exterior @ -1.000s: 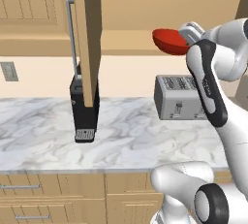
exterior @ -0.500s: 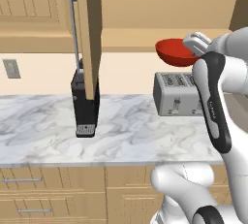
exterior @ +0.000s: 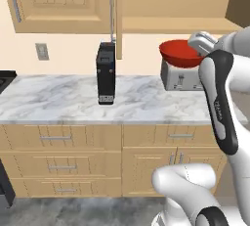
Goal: Take the smaller bowl and place it next to the appetizer plate on the dining counter , and place the larger bowl next to the plate with cooked food.
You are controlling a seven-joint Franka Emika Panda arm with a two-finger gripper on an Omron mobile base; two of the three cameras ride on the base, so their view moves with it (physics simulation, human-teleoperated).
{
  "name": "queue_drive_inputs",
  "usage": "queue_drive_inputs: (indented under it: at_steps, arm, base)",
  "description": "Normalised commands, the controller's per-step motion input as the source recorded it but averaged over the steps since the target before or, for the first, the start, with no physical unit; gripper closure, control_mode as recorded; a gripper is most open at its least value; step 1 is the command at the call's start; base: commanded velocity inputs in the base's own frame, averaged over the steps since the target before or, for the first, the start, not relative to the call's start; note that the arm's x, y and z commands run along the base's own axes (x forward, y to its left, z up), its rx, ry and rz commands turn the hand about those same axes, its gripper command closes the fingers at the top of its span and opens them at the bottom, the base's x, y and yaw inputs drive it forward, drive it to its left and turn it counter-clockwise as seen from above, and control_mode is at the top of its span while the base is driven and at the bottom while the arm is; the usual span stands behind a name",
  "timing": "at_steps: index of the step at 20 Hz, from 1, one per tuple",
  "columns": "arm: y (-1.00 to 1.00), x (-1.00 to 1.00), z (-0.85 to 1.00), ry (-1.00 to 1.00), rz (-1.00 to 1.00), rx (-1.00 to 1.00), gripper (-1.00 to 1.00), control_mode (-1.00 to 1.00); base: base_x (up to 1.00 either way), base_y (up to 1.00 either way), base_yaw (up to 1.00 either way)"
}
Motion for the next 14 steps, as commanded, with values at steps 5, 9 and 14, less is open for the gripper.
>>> queue_drive_inputs:
  at_steps: [5,9,14]
  arm:
    - [0.00,0.00,0.00,0.00,0.00,0.00,1.00,1.00]
    - [0.00,0.00,0.00,0.00,0.00,0.00,1.00,1.00]
    - [0.00,0.00,0.00,0.00,0.00,0.00,1.00,1.00]
  base:
    - [-0.31,1.00,0.23]
    - [0.09,1.00,0.37]
    - [0.44,0.97,0.56]
